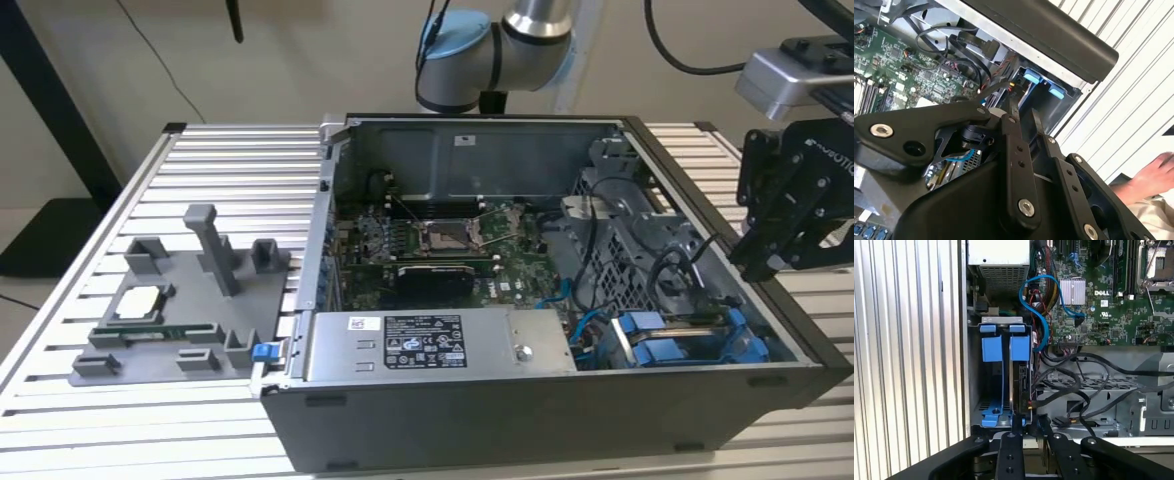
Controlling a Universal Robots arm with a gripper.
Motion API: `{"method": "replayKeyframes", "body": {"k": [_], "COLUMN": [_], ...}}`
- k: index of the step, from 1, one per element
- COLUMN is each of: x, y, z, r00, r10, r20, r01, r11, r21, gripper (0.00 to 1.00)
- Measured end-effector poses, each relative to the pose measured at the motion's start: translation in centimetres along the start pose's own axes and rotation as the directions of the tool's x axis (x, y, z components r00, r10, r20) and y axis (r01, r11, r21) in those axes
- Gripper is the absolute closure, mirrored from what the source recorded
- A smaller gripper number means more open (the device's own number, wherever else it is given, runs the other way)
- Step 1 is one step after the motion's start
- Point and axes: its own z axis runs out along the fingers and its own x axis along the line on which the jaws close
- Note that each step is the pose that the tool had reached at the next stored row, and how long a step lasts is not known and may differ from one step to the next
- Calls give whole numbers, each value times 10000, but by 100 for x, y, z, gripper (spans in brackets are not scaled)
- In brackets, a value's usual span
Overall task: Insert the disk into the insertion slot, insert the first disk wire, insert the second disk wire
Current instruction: 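Insert the second disk wire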
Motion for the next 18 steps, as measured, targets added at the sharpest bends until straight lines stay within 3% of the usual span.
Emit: {"method": "replayKeyframes", "body": {"k": [8,18], "x": [-116,-329], "y": [-54,-116], "z": [7,17], "r00": [10000,10000], "r10": [0,1], "r20": [0,-1], "r01": [0,-1], "r11": [10000,10000], "r21": [1,1], "gripper": [0,0]}}
